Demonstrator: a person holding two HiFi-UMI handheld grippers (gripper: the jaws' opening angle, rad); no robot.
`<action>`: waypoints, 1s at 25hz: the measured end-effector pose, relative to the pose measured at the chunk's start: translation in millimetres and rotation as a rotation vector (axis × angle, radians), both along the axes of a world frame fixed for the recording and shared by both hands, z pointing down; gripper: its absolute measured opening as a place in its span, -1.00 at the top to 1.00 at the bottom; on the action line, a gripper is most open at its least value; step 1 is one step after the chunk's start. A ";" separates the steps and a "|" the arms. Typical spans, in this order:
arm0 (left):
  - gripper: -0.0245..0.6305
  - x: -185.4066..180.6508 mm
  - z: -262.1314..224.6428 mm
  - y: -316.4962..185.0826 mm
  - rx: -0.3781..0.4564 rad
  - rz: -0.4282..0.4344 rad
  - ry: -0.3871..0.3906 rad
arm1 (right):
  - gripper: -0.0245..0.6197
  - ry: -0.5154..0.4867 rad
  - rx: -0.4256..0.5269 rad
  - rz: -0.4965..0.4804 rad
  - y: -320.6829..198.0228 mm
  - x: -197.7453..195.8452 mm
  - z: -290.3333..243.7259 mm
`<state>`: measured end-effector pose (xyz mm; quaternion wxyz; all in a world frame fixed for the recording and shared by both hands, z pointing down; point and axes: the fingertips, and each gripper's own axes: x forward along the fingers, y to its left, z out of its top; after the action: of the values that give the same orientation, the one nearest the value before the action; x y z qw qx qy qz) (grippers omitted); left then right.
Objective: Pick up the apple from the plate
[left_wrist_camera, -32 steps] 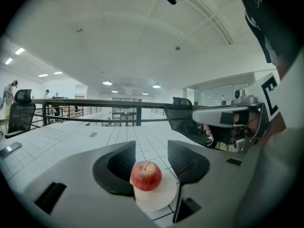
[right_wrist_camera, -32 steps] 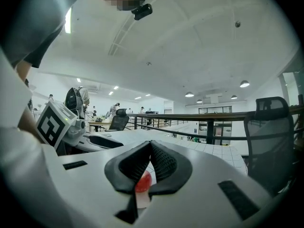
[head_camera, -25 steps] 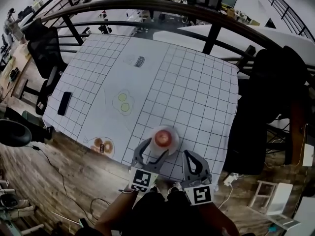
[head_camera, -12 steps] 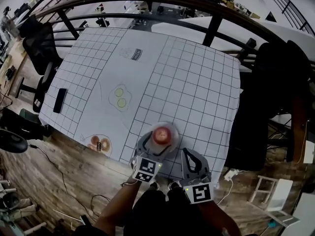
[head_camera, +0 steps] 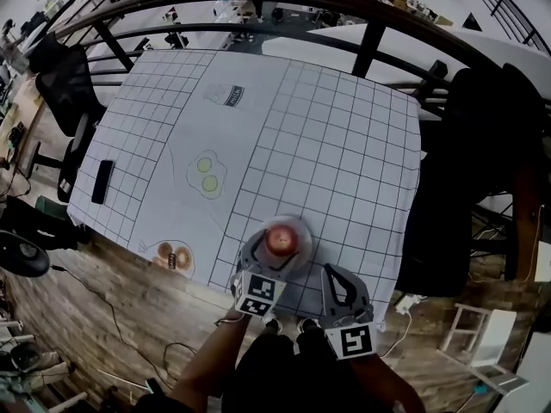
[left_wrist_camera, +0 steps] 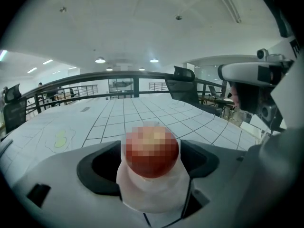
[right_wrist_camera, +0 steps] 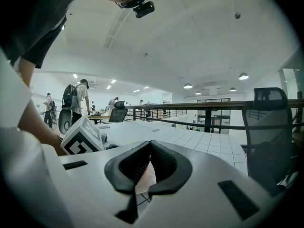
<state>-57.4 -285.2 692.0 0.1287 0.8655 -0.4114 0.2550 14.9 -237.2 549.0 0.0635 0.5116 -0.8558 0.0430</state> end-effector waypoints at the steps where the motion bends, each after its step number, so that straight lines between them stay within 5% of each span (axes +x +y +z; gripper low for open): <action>1: -0.24 0.3 0.7 -0.8 -0.001 0.002 -0.003 | 0.85 0.003 -0.002 0.001 0.4 1.8 0.4; 14: -0.24 -0.4 1.0 -2.5 0.003 0.022 -0.024 | 0.85 0.002 0.001 0.004 3.7 9.7 -0.2; 25: -0.24 -3.4 -75.5 -9.3 0.103 -0.012 0.036 | 0.85 0.011 -0.013 0.044 12.1 28.1 0.8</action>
<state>-60.8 -294.5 616.4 0.0927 0.8730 -0.4267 0.2171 43.0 -225.1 549.7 0.0708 0.5303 -0.8436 0.0471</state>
